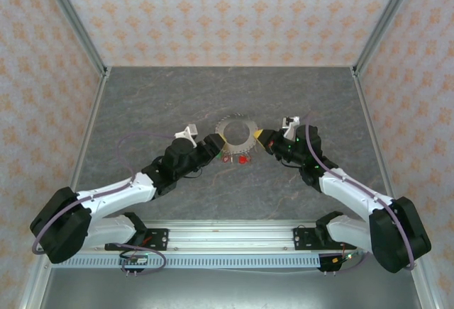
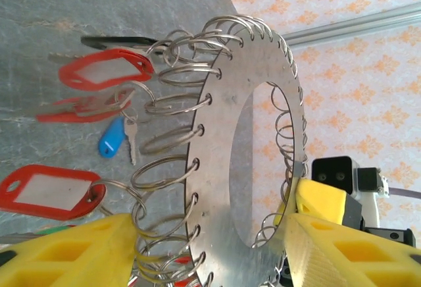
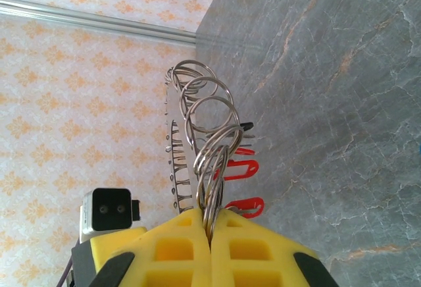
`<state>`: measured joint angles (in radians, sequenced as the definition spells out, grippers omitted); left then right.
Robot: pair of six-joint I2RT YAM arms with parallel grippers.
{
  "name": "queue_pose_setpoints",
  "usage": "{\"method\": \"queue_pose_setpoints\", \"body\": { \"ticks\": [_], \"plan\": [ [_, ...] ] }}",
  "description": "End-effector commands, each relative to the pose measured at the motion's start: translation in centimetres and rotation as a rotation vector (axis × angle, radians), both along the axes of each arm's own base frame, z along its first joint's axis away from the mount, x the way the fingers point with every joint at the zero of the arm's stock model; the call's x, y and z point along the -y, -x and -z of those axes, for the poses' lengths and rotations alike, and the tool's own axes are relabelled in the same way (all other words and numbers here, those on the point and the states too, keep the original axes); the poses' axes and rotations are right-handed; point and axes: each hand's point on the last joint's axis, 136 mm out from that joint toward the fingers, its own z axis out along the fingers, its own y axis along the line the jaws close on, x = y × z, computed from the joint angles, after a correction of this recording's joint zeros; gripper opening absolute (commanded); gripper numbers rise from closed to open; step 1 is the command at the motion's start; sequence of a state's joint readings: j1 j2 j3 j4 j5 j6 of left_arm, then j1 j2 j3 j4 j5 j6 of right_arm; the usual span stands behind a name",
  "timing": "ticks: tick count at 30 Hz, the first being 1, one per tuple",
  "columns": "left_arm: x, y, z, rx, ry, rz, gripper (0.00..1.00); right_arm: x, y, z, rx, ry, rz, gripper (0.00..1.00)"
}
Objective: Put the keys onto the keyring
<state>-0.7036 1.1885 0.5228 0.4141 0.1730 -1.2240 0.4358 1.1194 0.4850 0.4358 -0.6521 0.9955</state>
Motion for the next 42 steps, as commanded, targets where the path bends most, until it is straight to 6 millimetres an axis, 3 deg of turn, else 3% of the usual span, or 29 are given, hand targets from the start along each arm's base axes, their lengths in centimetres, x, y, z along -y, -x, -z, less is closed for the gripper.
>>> {"method": "queue_pose_setpoints", "body": {
  "ticks": [1, 12, 29, 31, 37, 42],
  "plan": [
    [0.8, -1.0, -2.7, 0.064, 0.065, 0.009, 0.59, -0.9, -0.4, -4.9, 0.125, -0.085, -0.037, 0.0],
    [0.8, -1.8, -4.0, 0.103, 0.07, 0.01, 0.49, -1.4, 0.0, -4.4, 0.113, -0.074, -0.076, 0.0],
    [0.1, -1.9, -5.3, 0.136, 0.079, -0.015, 0.07, -1.7, 0.5, -4.0, 0.151, -0.046, -0.104, 0.0],
    [0.0, -1.9, -5.6, 0.145, 0.08, -0.015, 0.0, -1.6, 0.5, -3.8, 0.154, -0.039, -0.099, 0.02],
    [-0.3, -1.7, -7.1, 0.198, 0.086, -0.003, 0.0, -0.7, 0.7, -4.1, 0.215, -0.011, -0.059, 0.13],
    [-0.9, -1.4, -8.9, 0.271, 0.08, 0.037, 0.0, 1.2, 0.7, -4.2, 0.314, 0.092, 0.025, 0.23]
  ]
}}
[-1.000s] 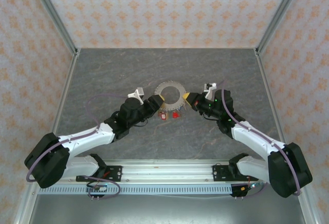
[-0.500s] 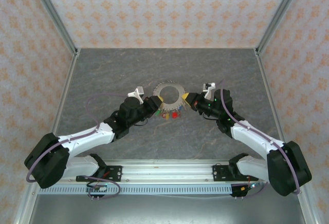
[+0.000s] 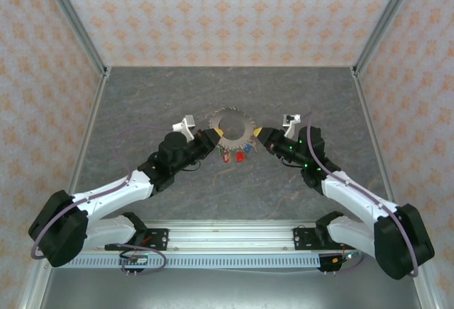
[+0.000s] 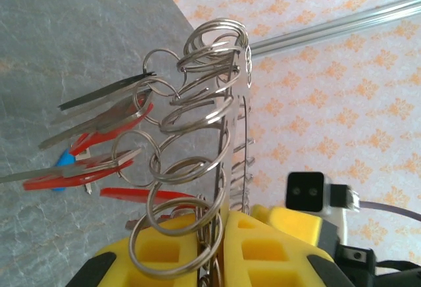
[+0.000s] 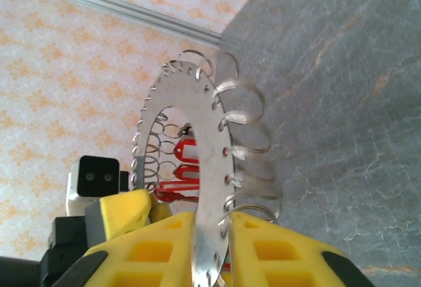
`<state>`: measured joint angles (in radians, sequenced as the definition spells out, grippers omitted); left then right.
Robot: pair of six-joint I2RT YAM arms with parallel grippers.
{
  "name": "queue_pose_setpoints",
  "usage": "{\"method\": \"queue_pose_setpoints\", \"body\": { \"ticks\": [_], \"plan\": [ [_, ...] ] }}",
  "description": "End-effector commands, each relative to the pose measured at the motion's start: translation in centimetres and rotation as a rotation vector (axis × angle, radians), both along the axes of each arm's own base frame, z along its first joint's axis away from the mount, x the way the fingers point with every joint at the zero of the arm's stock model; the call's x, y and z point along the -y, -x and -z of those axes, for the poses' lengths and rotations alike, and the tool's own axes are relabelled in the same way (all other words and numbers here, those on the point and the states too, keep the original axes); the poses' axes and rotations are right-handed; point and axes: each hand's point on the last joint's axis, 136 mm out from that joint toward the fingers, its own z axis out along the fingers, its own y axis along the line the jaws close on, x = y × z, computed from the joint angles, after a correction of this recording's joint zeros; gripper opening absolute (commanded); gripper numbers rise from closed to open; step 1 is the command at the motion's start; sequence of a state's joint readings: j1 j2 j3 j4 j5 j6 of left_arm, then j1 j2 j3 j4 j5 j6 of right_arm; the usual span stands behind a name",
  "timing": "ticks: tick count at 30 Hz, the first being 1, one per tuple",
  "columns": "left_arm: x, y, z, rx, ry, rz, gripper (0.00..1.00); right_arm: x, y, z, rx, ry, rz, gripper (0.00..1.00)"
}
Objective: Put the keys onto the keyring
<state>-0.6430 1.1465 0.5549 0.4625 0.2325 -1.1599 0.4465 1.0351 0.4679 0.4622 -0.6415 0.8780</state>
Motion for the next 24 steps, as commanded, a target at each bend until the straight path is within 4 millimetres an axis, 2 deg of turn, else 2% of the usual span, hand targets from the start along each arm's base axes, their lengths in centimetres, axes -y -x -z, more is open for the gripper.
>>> {"method": "queue_pose_setpoints", "body": {
  "ticks": [1, 6, 8, 12, 16, 24],
  "plan": [
    [-0.4, 0.0, -5.0, 0.158, 0.038, 0.03, 0.0, 1.5, -0.1, -1.6, 0.166, 0.077, 0.069, 0.24],
    [-1.3, 0.3, -6.7, 0.237, 0.02, 0.082, 0.0, 2.9, 0.7, -2.9, 0.359, 0.185, 0.11, 0.26],
    [-1.7, 0.5, -7.6, 0.269, 0.01, 0.096, 0.0, 2.8, 1.5, -3.8, 0.474, 0.238, 0.086, 0.26],
    [-1.7, 1.2, -9.7, 0.356, -0.019, 0.148, 0.0, 1.7, 3.7, -5.8, 0.743, 0.369, 0.006, 0.24],
    [-1.8, 2.1, -11.2, 0.418, -0.066, 0.181, 0.0, 0.1, 5.8, -6.3, 0.958, 0.498, -0.059, 0.21],
    [-1.9, 2.4, -12.5, 0.462, -0.08, 0.22, 0.0, -2.0, 7.8, -6.4, 1.189, 0.625, -0.074, 0.14]
  ]
}}
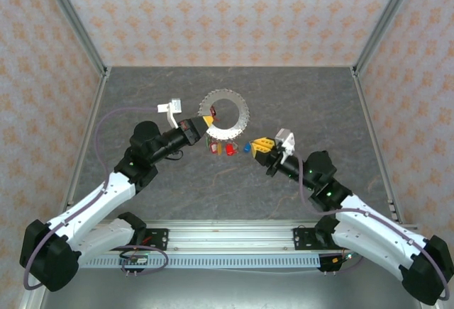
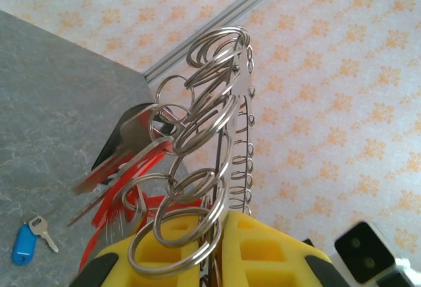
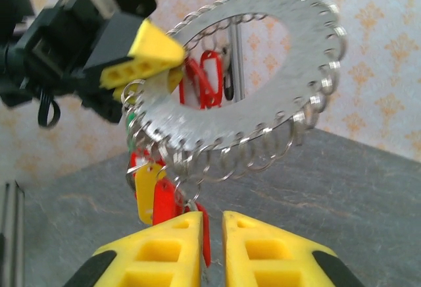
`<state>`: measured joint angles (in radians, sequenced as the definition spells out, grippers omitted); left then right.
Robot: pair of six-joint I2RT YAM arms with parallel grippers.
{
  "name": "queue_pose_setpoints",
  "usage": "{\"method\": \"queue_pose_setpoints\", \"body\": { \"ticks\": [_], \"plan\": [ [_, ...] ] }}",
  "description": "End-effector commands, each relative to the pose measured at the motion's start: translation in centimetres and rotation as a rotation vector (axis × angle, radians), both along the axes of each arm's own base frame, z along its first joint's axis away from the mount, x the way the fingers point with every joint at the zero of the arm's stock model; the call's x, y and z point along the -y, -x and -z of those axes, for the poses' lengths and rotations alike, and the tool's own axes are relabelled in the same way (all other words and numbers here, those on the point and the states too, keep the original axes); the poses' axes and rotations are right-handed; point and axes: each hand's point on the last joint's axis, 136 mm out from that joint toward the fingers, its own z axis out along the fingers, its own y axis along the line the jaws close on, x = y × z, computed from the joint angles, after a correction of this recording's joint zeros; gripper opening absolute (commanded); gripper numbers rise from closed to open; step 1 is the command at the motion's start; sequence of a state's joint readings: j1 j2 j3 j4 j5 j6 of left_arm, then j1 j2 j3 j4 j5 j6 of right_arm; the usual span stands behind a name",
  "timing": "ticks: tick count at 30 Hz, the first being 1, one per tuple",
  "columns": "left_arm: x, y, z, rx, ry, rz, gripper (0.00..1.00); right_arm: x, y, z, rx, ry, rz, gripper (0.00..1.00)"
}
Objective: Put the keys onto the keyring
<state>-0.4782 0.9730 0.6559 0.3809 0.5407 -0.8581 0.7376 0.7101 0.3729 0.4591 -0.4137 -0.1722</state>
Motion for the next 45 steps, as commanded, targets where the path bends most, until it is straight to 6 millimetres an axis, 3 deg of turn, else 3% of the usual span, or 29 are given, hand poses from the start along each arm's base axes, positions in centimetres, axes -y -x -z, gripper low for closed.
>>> {"method": "queue_pose_setpoints", "body": {
  "ticks": [1, 11, 33, 45],
  "plan": [
    [0.3, 0.9, -3.4, 0.113, -0.003, 0.057, 0.0, -0.2, 0.4, -1.2, 0.211, 0.077, 0.05, 0.13],
    [1.1, 1.5, -5.0, 0.169, -0.029, 0.121, 0.0, -1.7, 1.5, -1.4, 0.364, 0.174, 0.037, 0.13],
    [1.5, 1.4, -5.1, 0.162, -0.04, 0.14, 0.0, -3.3, 1.8, -3.6, 0.402, 0.101, -0.001, 0.13],
    [1.3, 1.3, -5.0, 0.16, -0.041, 0.127, 0.0, -3.8, 2.0, -1.8, 0.347, 0.139, -0.048, 0.15]
  ]
}}
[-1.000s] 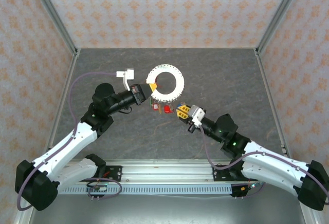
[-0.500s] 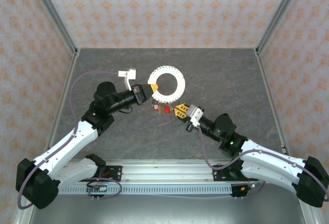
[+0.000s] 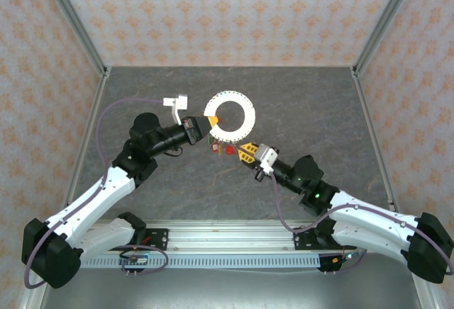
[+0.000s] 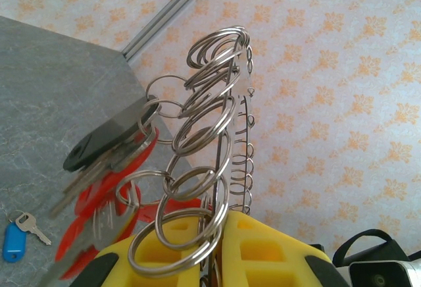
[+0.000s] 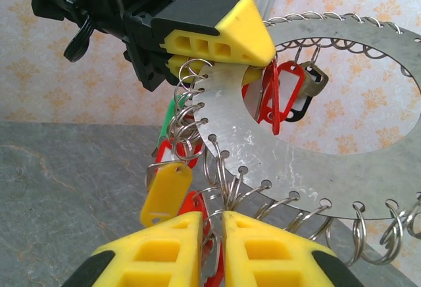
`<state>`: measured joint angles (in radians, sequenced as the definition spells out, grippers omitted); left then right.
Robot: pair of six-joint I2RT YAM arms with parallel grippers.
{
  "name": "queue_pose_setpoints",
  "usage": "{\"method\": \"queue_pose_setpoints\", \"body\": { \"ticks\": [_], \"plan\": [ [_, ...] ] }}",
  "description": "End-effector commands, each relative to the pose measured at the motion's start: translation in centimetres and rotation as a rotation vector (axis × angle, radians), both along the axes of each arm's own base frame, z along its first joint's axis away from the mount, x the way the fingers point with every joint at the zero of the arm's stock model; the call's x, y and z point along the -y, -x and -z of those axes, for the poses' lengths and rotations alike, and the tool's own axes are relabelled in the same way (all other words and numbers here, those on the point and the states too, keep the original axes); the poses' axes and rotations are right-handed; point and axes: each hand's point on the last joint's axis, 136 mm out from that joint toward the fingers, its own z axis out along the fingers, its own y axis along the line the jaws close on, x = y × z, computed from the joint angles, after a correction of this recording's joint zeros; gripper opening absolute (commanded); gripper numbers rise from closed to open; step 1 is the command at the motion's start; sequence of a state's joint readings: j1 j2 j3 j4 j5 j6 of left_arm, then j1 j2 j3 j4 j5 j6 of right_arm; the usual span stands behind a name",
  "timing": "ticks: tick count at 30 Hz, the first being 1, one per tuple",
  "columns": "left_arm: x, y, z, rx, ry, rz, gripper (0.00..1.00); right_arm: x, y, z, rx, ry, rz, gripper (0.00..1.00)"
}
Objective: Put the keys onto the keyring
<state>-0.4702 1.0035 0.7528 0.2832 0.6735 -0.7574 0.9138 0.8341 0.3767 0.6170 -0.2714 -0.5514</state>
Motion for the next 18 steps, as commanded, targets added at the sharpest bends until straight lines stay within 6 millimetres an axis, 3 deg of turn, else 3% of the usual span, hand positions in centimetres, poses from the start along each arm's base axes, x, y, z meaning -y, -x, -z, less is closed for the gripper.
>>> {"method": "queue_pose_setpoints", "body": {
  "ticks": [1, 18],
  "plan": [
    [-0.3, 0.4, -3.6, 0.108, 0.038, 0.004, 0.0, -0.3, 0.9, -1.4, 0.006, -0.031, -0.045, 0.15],
    [-0.2, 0.2, -3.1, 0.088, 0.036, -0.001, 0.0, -0.3, -0.3, -2.6, 0.046, -0.061, 0.011, 0.19]
  ]
}}
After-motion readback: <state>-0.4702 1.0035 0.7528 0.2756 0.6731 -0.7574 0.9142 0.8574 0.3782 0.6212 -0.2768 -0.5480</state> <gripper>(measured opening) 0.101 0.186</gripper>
